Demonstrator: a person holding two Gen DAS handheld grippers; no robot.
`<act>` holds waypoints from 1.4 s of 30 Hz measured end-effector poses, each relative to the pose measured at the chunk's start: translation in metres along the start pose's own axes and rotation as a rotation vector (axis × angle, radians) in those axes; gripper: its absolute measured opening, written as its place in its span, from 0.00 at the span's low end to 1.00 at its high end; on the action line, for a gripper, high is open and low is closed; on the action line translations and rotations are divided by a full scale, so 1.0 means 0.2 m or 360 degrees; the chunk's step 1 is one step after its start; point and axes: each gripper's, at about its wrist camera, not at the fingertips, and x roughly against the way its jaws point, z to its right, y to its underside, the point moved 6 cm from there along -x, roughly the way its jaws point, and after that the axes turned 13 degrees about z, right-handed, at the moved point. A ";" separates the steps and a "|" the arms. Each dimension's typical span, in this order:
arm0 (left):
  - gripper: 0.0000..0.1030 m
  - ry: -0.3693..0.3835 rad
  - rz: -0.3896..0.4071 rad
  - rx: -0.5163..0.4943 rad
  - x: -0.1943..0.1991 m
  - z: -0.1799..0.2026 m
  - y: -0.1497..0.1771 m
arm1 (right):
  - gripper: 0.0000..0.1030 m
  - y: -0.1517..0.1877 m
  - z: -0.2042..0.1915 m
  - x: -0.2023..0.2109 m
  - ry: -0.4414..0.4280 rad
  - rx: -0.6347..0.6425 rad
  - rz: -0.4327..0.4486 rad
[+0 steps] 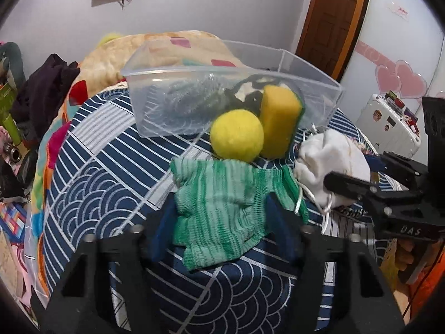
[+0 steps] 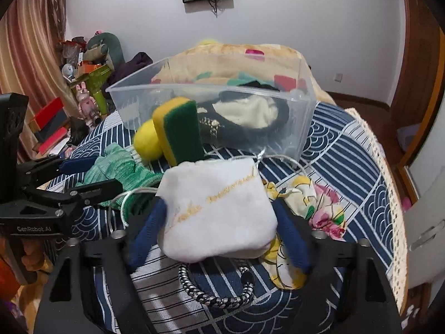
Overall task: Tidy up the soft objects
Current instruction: 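Grasp the white drawstring pouch with the right gripper while the left gripper grasps the green knitted glove, then carry the pouch into the clear box with the right gripper while the left gripper releases the glove inside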
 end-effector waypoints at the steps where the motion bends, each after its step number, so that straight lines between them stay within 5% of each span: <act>1: 0.50 0.0018 0.0007 -0.0008 0.00 0.01 0.01 | 0.58 0.00 0.00 0.00 -0.0012 -0.0010 -0.0005; 7: 0.33 0.0040 0.0032 -0.0031 0.07 0.00 0.03 | 0.27 0.01 -0.02 0.04 -0.0100 -0.0003 0.0017; 12: 0.31 0.0009 0.0102 -0.0076 0.17 0.02 0.00 | 0.19 -0.01 -0.03 0.08 -0.0104 0.0018 0.0053; 28: 0.31 -0.0043 0.0440 -0.0030 0.36 -0.03 -0.35 | 0.19 -0.31 -0.01 0.30 -0.0044 0.0022 0.0403; 42: 0.32 -0.0170 0.0575 -0.0008 0.27 -0.11 -0.61 | 0.19 -0.62 0.01 0.32 0.0061 0.0014 0.0669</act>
